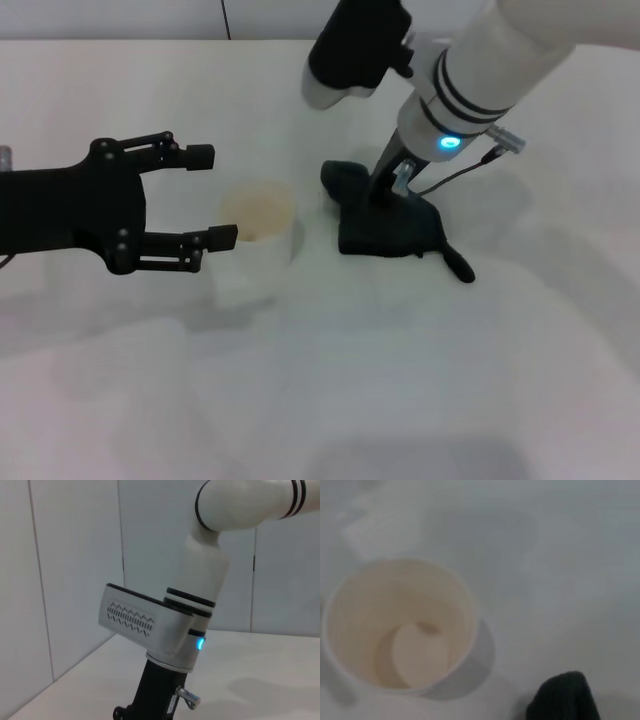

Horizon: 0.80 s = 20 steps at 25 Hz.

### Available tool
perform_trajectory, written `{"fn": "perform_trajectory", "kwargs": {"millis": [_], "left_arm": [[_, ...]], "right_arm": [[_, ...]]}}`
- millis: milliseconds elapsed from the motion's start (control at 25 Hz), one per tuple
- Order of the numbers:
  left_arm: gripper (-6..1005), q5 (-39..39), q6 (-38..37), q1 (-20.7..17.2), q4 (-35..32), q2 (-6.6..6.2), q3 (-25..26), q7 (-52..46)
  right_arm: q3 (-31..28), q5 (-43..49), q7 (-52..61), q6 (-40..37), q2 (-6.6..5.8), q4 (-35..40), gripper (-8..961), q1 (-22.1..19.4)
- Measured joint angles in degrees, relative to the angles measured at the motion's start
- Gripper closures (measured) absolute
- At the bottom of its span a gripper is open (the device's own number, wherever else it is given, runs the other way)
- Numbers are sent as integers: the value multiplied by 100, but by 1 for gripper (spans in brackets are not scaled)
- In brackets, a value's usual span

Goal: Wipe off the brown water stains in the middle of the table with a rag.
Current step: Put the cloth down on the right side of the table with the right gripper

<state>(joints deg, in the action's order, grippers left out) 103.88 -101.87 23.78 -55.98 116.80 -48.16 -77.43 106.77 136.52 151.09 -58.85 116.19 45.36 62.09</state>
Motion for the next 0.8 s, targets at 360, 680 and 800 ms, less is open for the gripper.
{"fn": "perform_trajectory", "kwargs": {"millis": [360, 680, 800], "left_arm": [[124, 0, -6, -8, 0, 1, -22, 0], [125, 0, -14, -14, 0, 1, -9, 0], [125, 7, -17, -12, 0, 1, -9, 0]], "right_arm": [[-589, 308, 42, -81, -26, 75, 750, -320], [-772, 381, 128, -299, -50, 699, 746, -879], [-940, 555, 136, -477, -36, 1201, 744, -1221]]}}
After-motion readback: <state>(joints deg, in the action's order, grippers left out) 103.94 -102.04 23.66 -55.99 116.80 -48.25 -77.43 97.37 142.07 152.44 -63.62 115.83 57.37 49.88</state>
